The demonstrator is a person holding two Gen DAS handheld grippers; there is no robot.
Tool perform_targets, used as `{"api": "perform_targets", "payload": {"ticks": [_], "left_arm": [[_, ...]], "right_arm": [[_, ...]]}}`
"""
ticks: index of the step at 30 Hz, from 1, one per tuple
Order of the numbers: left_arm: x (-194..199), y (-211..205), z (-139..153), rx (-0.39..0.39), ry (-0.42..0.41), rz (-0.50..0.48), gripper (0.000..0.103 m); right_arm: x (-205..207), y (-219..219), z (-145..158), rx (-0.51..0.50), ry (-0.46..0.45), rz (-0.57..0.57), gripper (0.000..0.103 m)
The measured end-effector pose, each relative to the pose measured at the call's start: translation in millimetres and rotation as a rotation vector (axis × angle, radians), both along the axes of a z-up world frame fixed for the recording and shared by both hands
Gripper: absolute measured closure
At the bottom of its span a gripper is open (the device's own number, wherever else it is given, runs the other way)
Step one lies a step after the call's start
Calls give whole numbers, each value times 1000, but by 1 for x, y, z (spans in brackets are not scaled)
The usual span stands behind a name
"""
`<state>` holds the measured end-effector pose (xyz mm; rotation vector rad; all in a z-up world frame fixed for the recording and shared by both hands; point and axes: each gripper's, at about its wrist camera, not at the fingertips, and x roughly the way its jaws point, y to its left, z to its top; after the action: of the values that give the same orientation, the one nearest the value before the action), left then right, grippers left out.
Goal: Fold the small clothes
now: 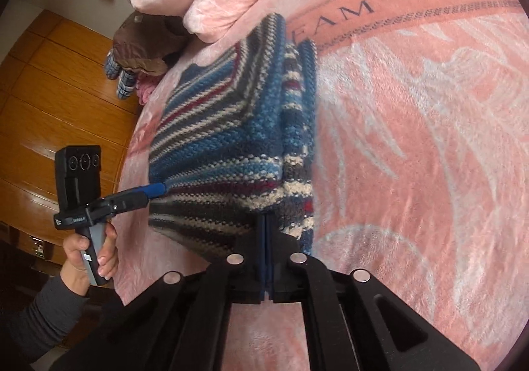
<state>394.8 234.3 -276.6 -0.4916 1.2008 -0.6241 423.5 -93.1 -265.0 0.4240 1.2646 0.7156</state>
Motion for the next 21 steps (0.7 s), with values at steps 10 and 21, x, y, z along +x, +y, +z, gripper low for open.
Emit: {"api": "perform_targets", "payload": {"ticks": [10, 21], "left_arm": [[-52, 104, -29, -239, 184, 251, 4], [-25, 118, -97, -503, 288, 236, 4]], "right_arm": [[94, -50, -9, 207, 235, -125, 11], [136, 20, -65, 184, 335, 29, 11]]}}
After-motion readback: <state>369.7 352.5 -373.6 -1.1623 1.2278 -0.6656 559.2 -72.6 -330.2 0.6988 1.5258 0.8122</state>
